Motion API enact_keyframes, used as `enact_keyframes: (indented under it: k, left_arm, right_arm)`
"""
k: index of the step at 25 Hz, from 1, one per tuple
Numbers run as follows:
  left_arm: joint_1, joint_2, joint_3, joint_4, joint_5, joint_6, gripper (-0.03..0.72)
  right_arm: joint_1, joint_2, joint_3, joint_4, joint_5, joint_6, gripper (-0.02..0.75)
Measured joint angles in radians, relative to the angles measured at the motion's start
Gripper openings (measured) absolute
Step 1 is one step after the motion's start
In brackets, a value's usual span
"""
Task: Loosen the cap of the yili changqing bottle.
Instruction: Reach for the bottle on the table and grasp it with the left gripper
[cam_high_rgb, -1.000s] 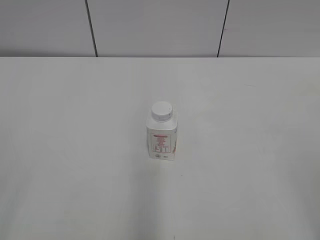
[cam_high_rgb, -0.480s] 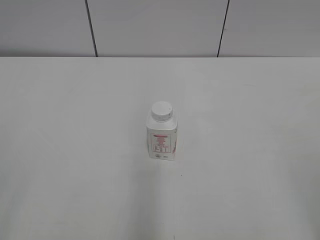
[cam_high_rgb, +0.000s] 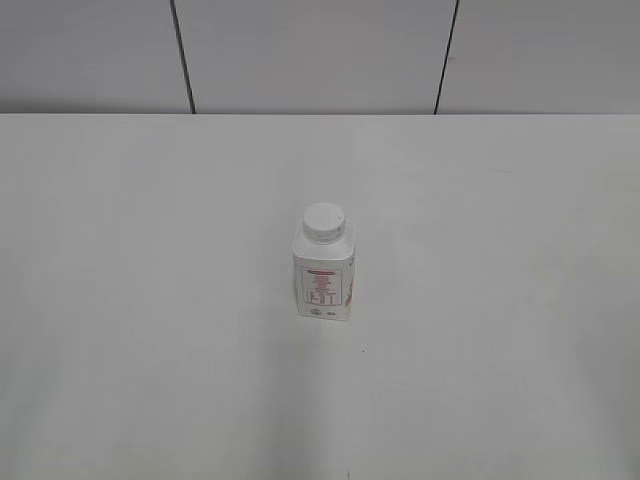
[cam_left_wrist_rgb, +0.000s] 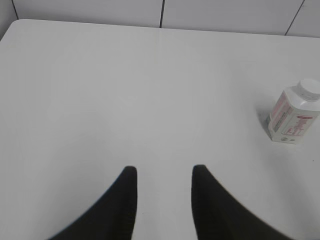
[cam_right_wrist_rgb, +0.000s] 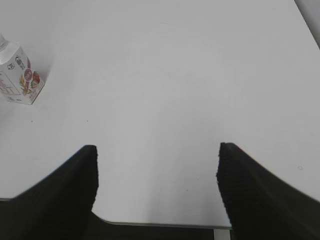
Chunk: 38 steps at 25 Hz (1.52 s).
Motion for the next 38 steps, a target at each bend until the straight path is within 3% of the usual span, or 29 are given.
enact_keyframes:
  k: [9,16,20,24,29,34,38]
  left_arm:
    - [0.0,0.0,0.0,-0.001,-0.001,0.0,0.246]
    - [0.0,0.0,0.0,-0.001,-0.002,0.0,0.499]
    - [0.0,0.0,-0.01,-0.006,-0.033,0.0,0.538]
    - [0.0,0.0,-0.006,0.001,-0.217,0.0,0.544]
    - [0.0,0.0,0.104,0.014,-0.515,0.0,0.544]
    - [0.0,0.0,0.224,0.013,-0.72,0.0,0.544]
    - [0.0,0.003,0.25,0.013,-0.821,0.0,0.526]
  right_arm:
    - [0.0,0.0,0.0,0.0,0.0,0.0,0.585]
    - [0.0,0.0,0.0,0.0,0.0,0.0,0.585]
    - [0.0,0.0,0.0,0.0,0.0,0.0,0.585]
    - [0.0,0.0,0.0,0.0,0.0,0.0,0.585]
    - [0.0,0.0,0.0,0.0,-0.001,0.0,0.585]
    - [0.0,0.0,0.0,0.0,-0.001,0.0,0.585]
    - [0.0,0.0,0.0,0.0,-0.001,0.0,0.585]
